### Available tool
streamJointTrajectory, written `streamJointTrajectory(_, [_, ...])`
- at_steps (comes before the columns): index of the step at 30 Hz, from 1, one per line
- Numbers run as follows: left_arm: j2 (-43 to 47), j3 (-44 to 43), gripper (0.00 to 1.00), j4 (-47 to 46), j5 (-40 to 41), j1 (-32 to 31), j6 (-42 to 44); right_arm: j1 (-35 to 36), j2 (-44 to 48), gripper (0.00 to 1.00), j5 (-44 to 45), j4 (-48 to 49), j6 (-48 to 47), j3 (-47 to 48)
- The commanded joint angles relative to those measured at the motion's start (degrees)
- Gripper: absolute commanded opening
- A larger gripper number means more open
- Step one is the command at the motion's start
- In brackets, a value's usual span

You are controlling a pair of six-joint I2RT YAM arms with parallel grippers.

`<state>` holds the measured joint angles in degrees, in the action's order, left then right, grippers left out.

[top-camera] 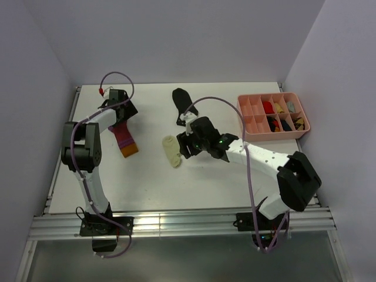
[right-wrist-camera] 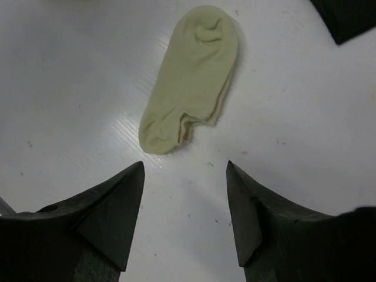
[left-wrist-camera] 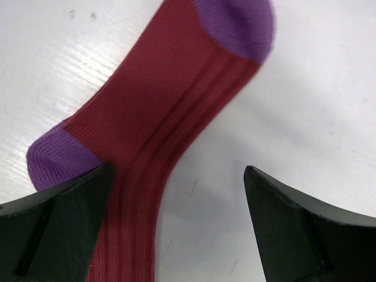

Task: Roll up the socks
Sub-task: Adjust the sock at the center of the board.

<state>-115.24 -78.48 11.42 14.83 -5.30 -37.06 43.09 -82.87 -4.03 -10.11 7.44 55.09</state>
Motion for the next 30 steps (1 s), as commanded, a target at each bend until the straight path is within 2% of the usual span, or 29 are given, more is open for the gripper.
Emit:
streamJointTrajectory(1, [8.7, -0.4, 1.00, -3.9, -3.0, -0.6, 3.8, 1.0, -4.1, 0.63, -0.8, 1.5, -2.6, 6.6])
streamJointTrajectory(4, [18.9, 4.2, 1.00, -4.4, -4.0, -1.9, 2.1, 1.6, -9.4, 0.50, -1.3, 1.1, -3.6, 9.9])
streamJointTrajectory(6, [24.1, 7.4, 0.99, -3.0, -4.8, -2.7, 0.8, 2.0, -13.2, 0.46, -1.9, 0.0, -3.9, 12.4])
streamJointTrajectory(9, [34.7, 12.0, 0.99, 0.8, -5.4, -3.1, -0.4, 2.8, -17.1, 0.45, -2.2, -1.1, -3.8, 13.7])
streamJointTrajectory(13, [50.7, 18.5, 0.99, 3.8, -0.7, -3.1, 0.1, 3.9, -20.8, 0.45, -0.8, -1.8, -1.3, 13.6])
streamJointTrajectory(19, [66.3, 26.8, 0.99, 3.1, 1.7, -3.1, 3.1, 7.1, -24.2, 0.43, 3.4, -3.6, 5.6, 13.3])
streamJointTrajectory(26, [68.6, 28.9, 0.99, 4.7, 0.2, -3.1, 4.7, 12.1, -25.3, 0.44, 3.9, -8.0, 12.7, 17.8])
streamJointTrajectory(30, [67.9, 29.9, 1.00, 4.2, -1.9, -3.1, 4.7, 13.9, -24.5, 0.53, 6.1, -12.7, 11.2, 22.7])
